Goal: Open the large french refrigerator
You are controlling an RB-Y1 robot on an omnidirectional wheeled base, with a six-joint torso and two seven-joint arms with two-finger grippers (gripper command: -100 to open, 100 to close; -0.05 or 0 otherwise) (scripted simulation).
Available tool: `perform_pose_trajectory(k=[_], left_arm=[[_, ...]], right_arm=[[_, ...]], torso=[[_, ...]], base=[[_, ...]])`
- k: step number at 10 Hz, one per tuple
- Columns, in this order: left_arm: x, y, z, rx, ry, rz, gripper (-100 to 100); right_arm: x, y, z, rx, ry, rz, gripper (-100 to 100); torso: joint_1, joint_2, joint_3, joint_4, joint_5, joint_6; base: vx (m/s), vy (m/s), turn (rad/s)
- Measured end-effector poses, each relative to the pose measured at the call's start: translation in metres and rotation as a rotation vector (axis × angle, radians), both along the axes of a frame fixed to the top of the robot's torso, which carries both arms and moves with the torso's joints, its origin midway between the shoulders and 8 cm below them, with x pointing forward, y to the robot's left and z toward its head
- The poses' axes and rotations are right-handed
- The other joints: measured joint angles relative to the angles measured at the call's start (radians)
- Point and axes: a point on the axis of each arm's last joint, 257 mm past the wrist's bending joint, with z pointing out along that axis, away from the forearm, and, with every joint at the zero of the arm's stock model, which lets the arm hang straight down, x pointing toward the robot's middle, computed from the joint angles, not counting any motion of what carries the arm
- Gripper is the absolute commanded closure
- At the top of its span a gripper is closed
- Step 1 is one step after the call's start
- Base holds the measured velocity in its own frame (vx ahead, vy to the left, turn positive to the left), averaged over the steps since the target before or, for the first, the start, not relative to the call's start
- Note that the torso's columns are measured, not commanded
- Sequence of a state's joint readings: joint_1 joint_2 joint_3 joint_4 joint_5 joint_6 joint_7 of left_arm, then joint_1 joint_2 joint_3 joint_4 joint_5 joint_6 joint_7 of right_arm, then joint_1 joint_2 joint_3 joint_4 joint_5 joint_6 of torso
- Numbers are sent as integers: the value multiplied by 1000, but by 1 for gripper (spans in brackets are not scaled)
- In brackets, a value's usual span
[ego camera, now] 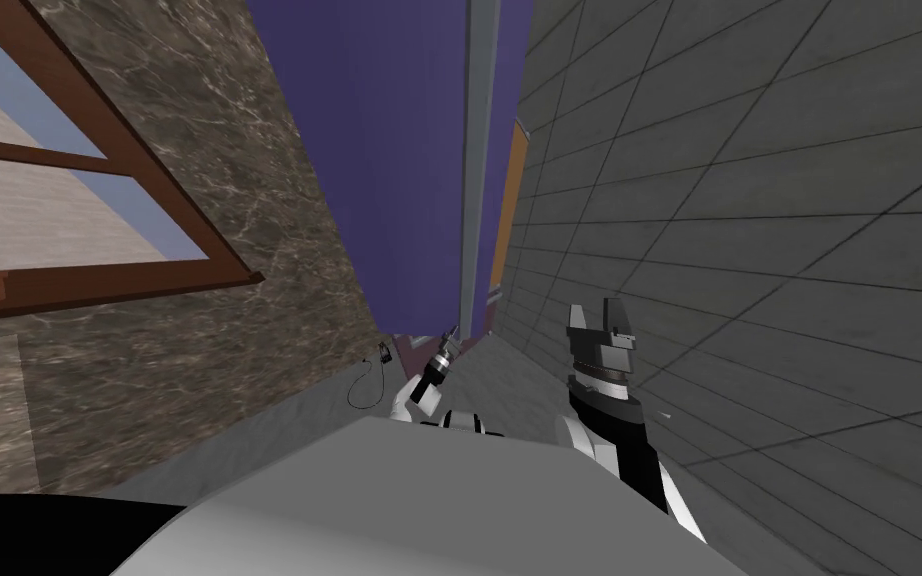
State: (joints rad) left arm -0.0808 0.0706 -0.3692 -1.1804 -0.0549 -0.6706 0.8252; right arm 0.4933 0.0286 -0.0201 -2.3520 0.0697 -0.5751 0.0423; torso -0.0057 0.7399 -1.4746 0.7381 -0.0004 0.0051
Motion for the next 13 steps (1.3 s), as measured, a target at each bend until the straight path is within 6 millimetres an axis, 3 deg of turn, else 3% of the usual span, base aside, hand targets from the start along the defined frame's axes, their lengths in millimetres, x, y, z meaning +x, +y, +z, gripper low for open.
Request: perform_pose_trajectory(k=[2,7,8,13], left_arm=[[-5,-5,-4,7,4,-28,100],[-40,-41,0,5,-4,-194,100],[-46,-46,0,4,-2,-222,-100],[-21,-52,20,18,17,-221,-100]], right_arm=[[0,0,0,0,0,0,0],[0,0,0,0,0,0,0],[0,0,0,0,0,0,0],[0,0,0,0,0,0,0]], torso=[[0,-5,-4,0,-1,0],[4,1,0,3,0,-5],[2,1,0,2,0,-3],[8,-1,-3,7,1,-3]], base=[[-106,176,-140],[-124,191,-112],[-104,88,-21],[-45,-4,24]])
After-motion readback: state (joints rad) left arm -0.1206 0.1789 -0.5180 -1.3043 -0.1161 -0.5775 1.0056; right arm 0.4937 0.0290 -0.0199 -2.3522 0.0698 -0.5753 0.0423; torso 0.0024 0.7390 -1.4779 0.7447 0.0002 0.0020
